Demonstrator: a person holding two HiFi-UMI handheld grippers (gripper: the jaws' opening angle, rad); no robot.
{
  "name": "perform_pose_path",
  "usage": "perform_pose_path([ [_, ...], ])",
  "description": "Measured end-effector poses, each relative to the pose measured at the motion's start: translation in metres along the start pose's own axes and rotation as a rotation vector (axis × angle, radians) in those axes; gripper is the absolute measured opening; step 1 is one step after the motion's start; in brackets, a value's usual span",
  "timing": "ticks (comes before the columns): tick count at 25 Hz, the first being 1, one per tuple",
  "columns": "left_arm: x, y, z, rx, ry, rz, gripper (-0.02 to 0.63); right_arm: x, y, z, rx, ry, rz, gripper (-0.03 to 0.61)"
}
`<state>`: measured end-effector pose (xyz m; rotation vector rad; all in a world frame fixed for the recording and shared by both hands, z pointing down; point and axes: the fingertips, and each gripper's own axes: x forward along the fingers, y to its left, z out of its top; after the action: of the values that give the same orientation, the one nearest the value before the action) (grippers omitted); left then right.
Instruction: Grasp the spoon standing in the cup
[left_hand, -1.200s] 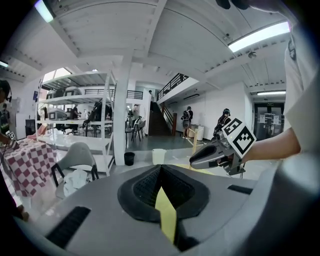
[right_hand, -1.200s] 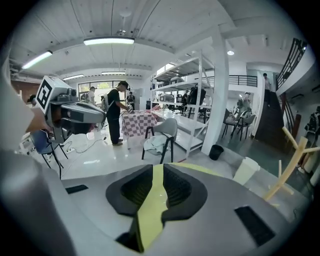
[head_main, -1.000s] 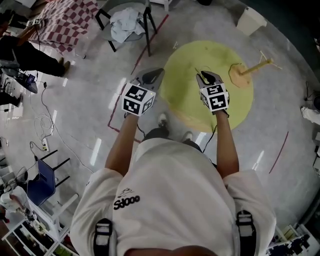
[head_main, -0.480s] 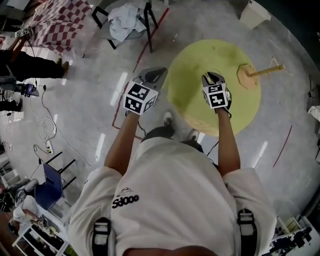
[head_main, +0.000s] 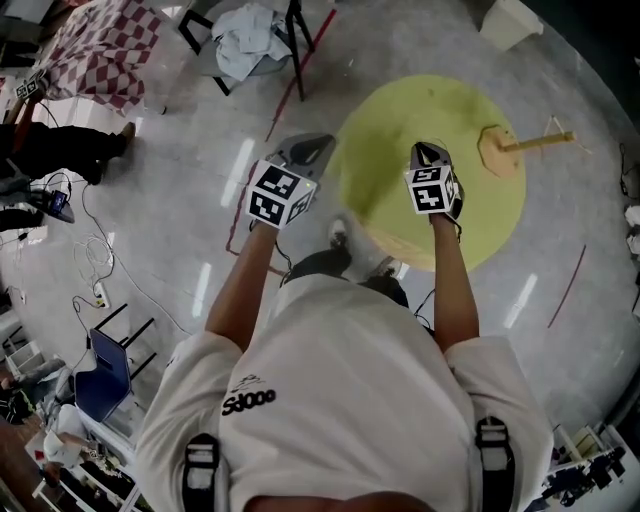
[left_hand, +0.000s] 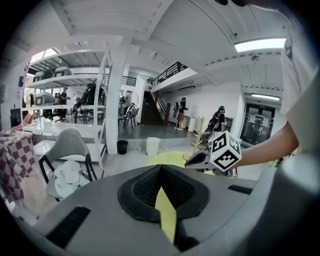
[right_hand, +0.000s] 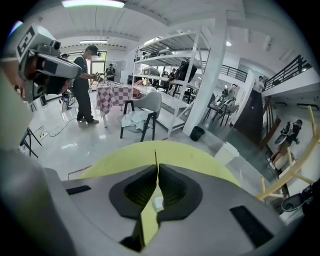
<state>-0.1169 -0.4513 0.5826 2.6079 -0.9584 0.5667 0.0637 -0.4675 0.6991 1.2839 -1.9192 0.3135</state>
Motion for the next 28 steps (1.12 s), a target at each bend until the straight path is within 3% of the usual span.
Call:
perform_pose_path([
  [7,-0.003,-0.010,0.019,0.008,-0.034,-0.009,0.028,-0.031,-0.005,0.016,-0.026,-0.040,-0.022,0.028],
  [14,0.001,-0.039,0.054,0.037,-0.100,-0.020,0.028,-0.093,-0.034,0.046,-0.017,-0.167,-0.051,0.027],
  [28,0.005,-0.124,0.160,0.187,-0.275,-0.082,0.028,-0.254,-0.108,0.096,0.025,-0.407,-0.169,0.026],
])
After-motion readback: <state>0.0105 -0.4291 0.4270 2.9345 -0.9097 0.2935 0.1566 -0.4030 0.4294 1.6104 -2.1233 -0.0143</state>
